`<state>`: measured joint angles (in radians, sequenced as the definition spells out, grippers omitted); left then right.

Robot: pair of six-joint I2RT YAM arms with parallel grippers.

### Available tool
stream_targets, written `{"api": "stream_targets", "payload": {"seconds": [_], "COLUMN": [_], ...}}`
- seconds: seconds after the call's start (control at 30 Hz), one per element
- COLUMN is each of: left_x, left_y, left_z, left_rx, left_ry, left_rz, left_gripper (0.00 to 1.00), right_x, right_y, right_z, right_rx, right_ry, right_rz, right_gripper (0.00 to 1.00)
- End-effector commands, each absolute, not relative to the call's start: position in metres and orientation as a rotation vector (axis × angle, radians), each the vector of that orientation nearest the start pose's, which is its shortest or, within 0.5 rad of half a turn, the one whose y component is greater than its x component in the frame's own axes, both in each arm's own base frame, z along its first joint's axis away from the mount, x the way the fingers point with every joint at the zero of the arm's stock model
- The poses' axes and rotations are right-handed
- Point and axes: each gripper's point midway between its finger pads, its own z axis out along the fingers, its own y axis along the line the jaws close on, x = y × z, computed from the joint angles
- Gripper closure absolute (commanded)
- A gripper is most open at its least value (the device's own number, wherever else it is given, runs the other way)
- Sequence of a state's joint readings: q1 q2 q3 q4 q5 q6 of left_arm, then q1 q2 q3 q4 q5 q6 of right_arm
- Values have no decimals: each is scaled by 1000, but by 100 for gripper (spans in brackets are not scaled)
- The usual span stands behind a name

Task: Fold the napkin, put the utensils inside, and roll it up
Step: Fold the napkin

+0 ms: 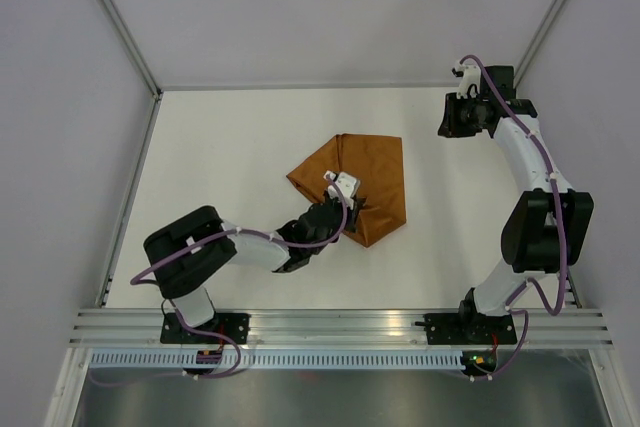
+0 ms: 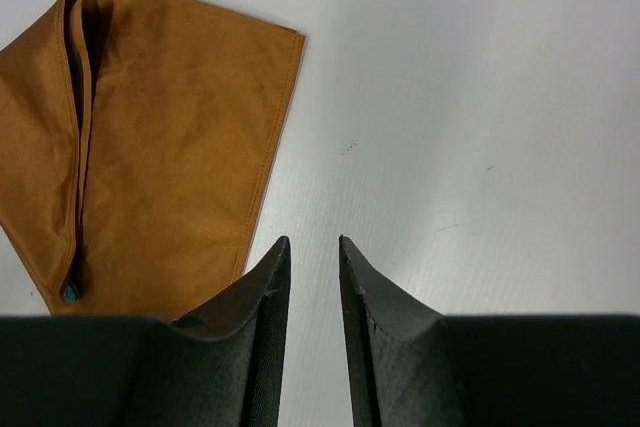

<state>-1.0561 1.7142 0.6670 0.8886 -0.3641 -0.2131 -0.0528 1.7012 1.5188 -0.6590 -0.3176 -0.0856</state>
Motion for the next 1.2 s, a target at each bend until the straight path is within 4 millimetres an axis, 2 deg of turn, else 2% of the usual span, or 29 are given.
{"api": "stream_targets", "payload": {"seconds": [0.0,0.23,0.3,0.53,0.93,1.17], "left_x": [299,341,347,373,391,397], "left_y": [-366,-333,-329,-293,-255,-249], "left_z": [143,139,140,141,134,128], "left_rx": [314,182,162,74,-10,-38], "left_ry": [1684,1753,1752,1763,1783,1796], "left_rz": [-620,-535,-531,-476,-430,-426], "left_gripper": [98,98,98,98,98,98], "right_x": [447,447,448,447,445,442], "right_y": [26,27,27,27,29,33], "right_z": [193,188,188,187,181,175], "right_rx": [-193,-196,-194,-197,-208,-225], "right_ry": [2340,2350,2350,2353,2368,2381], "right_rz": [306,316,317,315,322,318], "right_gripper": [68,68,68,68,68,68]}}
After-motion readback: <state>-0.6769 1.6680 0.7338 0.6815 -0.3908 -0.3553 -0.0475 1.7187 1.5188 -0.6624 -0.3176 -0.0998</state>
